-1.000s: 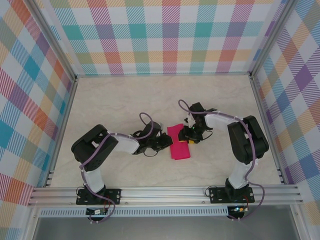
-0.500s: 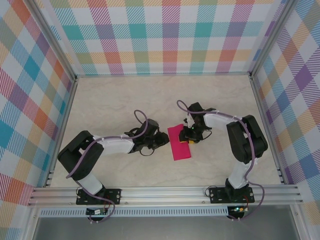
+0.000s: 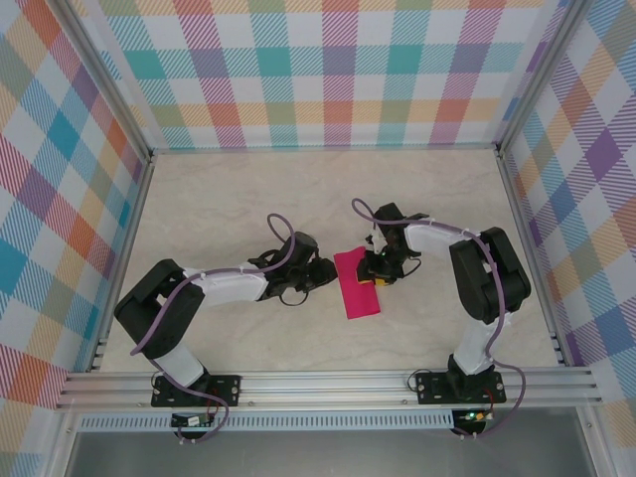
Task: Fold a paper plane with a square sheet of paper (pick it up from the middle)
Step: Hold the square sheet of paper at the center of the table.
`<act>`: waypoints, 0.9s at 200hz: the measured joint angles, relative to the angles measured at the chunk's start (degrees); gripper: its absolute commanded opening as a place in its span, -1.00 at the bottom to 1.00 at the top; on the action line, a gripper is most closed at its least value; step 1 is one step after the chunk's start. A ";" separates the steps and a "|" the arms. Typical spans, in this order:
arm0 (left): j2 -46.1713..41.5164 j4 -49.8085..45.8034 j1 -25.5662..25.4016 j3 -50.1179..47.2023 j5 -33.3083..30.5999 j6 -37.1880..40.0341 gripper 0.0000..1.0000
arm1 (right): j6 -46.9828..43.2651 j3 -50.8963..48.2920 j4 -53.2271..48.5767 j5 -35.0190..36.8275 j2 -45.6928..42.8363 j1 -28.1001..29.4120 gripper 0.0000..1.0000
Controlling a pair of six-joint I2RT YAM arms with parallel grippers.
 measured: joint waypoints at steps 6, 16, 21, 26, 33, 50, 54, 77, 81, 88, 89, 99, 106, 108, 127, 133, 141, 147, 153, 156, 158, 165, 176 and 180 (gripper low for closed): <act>0.02 0.00 0.00 0.07 -0.02 0.07 -0.36 | 0.15 0.02 -0.02 -0.04 0.07 0.00 -0.21; 0.09 0.00 0.00 0.17 -0.20 0.11 -0.36 | 0.20 0.15 -0.09 -0.22 0.24 -0.17 -0.22; 0.13 0.00 0.00 0.17 -0.37 0.17 -0.36 | 0.24 0.22 -0.17 -0.31 0.35 -0.24 -0.22; 0.15 -0.04 0.00 0.20 -0.44 0.26 -0.36 | 0.33 0.28 -0.26 -0.48 0.46 -0.31 -0.23; 0.22 -0.07 0.00 0.20 -0.57 0.31 -0.36 | 0.44 0.31 -0.33 -0.70 0.57 -0.55 -0.23; 0.42 -0.11 0.00 0.26 -0.83 0.31 -0.35 | 0.90 0.39 -0.44 -1.16 0.72 -0.94 -0.24; 0.52 -0.09 0.00 0.26 -0.85 0.31 -0.36 | 1.03 0.39 -0.44 -1.29 0.72 -1.05 -0.24; 1.09 -0.15 0.00 0.57 -1.03 0.31 -0.36 | 1.44 0.15 -0.17 -2.27 0.81 -1.68 -0.24; 1.18 -0.15 0.00 0.61 -1.05 0.31 -0.36 | 1.46 0.09 -0.07 -2.49 0.81 -1.79 -0.24; 1.29 -0.15 0.00 0.76 -1.05 0.31 -0.36 | 1.51 0.04 -0.02 -2.78 0.83 -1.95 -0.24; 1.29 -0.15 0.00 0.76 -1.05 0.31 -0.36 | 1.53 0.04 -0.02 -2.86 0.83 -1.99 -0.24; 1.46 -0.15 0.00 0.94 -1.05 0.31 -0.36 | 1.66 0.00 0.02 -3.32 0.90 -2.19 -0.24; 1.60 -0.13 0.00 1.03 -1.09 0.31 -0.36 | 1.68 -0.02 0.04 -3.56 1.01 -2.36 -0.24; 1.62 -0.13 0.00 1.05 -1.09 0.31 -0.36 | 1.70 -0.02 0.04 -3.63 1.03 -2.40 -0.24; 1.92 -0.33 0.00 1.25 -1.29 0.31 -0.36 | 1.73 -0.17 0.20 -4.15 1.09 -2.64 -0.24; 1.99 -0.37 0.00 1.33 -1.33 0.31 -0.36 | 1.73 -0.22 0.22 -4.20 1.09 -2.75 -0.25; 2.03 -0.39 0.00 1.42 -1.36 0.31 -0.36 | 1.70 -0.26 0.24 -4.24 1.09 -2.82 -0.25; 2.10 -0.46 0.00 1.53 -1.42 0.31 -0.36 | 1.66 -0.28 0.26 -4.24 1.09 -2.82 -0.26; 2.19 -0.57 0.00 1.66 -1.44 0.31 -0.36 | 1.66 -0.28 0.26 -4.24 1.09 -2.84 -0.26; 2.25 -0.55 0.00 1.73 -1.44 0.31 -0.36 | 1.64 -0.31 0.28 -4.24 1.09 -2.84 -0.26; 2.27 -0.55 0.00 1.77 -1.44 0.31 -0.36 | 1.62 -0.33 0.31 -4.22 1.09 -2.84 -0.26; 2.45 -0.55 0.00 1.90 -1.44 0.31 -0.36 | 1.55 -0.37 0.37 -4.22 1.09 -2.84 -0.27; 2.73 -0.55 0.00 2.08 -1.46 0.31 -0.36 | 1.44 -0.39 0.37 -4.20 1.09 -2.84 -0.28; 2.80 -0.55 0.00 2.08 -1.46 0.31 -0.36 | 1.42 -0.39 0.37 -4.20 1.09 -2.84 -0.28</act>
